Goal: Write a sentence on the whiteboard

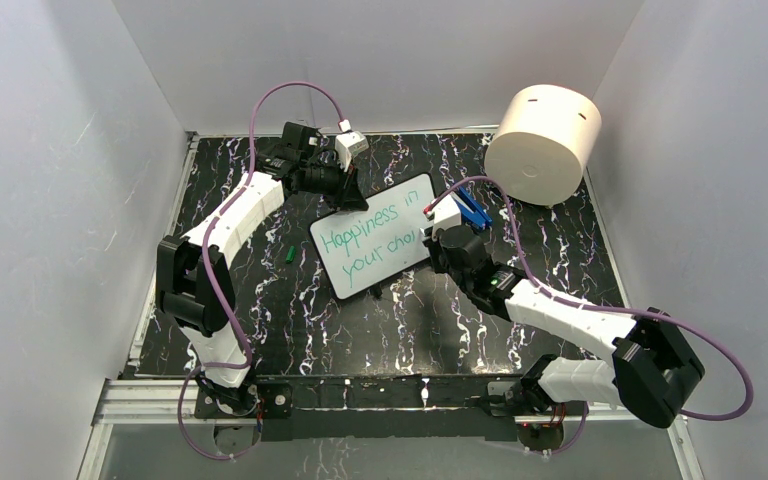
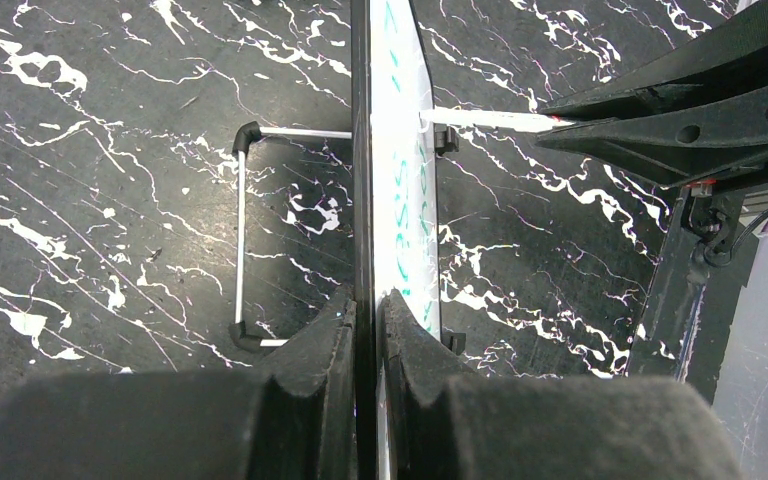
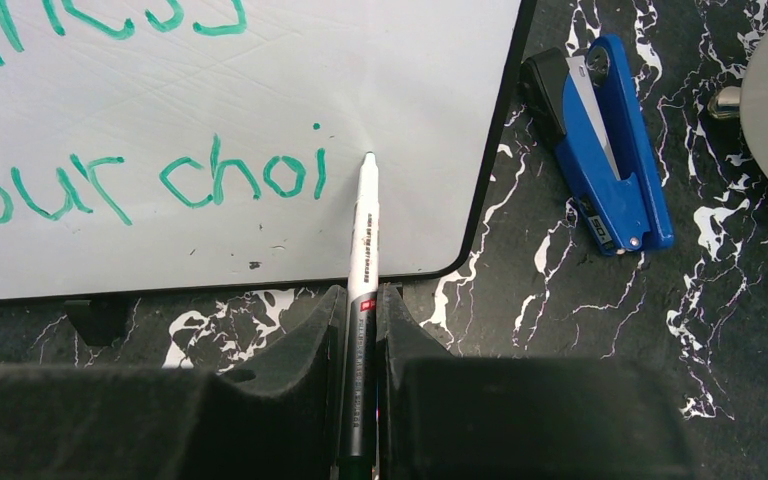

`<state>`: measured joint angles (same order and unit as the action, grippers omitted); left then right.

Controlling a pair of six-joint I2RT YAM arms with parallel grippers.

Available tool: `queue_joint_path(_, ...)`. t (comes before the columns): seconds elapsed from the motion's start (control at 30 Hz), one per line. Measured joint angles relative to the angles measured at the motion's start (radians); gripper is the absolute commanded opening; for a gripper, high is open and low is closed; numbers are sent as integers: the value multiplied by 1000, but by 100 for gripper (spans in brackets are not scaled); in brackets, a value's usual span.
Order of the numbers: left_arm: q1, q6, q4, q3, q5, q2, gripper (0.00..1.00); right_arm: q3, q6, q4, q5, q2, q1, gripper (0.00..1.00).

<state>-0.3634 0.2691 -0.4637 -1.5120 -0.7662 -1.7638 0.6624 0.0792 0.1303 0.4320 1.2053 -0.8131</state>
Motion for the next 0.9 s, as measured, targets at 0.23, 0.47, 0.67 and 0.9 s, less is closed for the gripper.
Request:
queue_joint_path(0.23,1,0,2,0,0,-2,0,0,-1,-2,-17,0,2,0)
queue_joint_path(0.47,2,0,3,-2,1,-6,0,1,-1,-10,-40,0,2,0)
queue_joint_path(0.67,2,0,5,-2,0,-7,0,2,-1,-28,-60,0,2,0)
queue_joint_path(0.9,2,0,5,-2,0,-7,0,3,-1,-63,-65,0,2,0)
